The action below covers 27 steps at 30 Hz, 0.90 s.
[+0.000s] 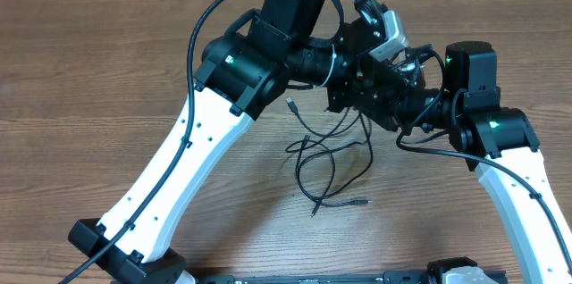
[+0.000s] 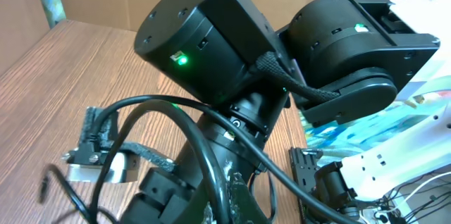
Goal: Untangle cables
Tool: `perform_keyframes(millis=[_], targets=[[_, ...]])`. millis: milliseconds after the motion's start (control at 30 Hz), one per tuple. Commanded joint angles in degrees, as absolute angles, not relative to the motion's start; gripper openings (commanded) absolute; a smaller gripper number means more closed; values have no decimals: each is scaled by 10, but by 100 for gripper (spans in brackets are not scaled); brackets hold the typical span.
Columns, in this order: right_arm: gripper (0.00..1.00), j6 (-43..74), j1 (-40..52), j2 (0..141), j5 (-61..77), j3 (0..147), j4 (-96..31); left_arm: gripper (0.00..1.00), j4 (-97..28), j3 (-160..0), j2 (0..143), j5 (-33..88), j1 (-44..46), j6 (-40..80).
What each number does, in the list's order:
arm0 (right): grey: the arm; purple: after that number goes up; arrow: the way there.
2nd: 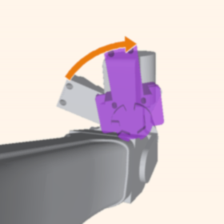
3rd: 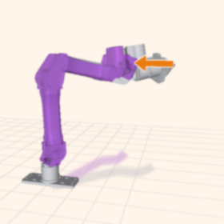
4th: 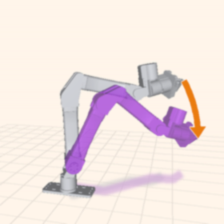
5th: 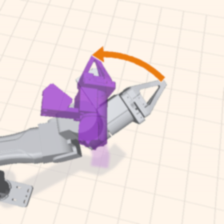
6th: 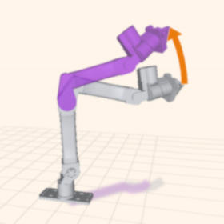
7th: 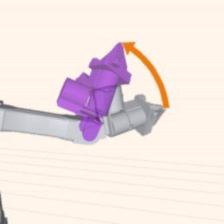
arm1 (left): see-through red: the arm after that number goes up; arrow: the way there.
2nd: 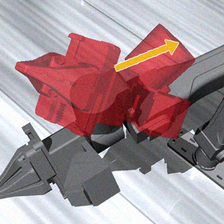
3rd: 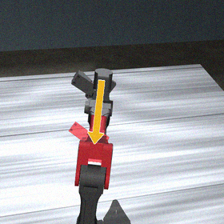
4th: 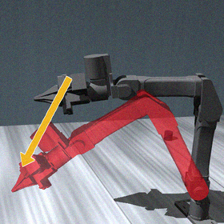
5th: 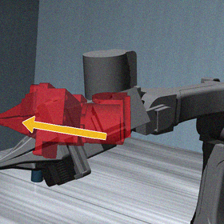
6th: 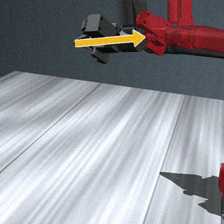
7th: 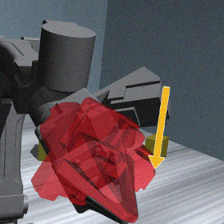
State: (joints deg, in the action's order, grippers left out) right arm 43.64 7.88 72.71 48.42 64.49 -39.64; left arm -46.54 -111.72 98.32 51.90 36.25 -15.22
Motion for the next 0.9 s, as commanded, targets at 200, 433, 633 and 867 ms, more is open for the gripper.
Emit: perform_keyframes(millis=[200,433,633,867], targets=[[29,432,77,727,458,652,-395,4,-463,-1120,981,541,379,-181],[8,432,77,727,436,652,-400,4,-463,-1120,981,560,379,-187],[4,432,77,727,435,652,-402,4,-463,-1120,981,548,378,-187],[4,433,57,727,436,652,-403,4,-474,-1120,981,547,355,-175]])
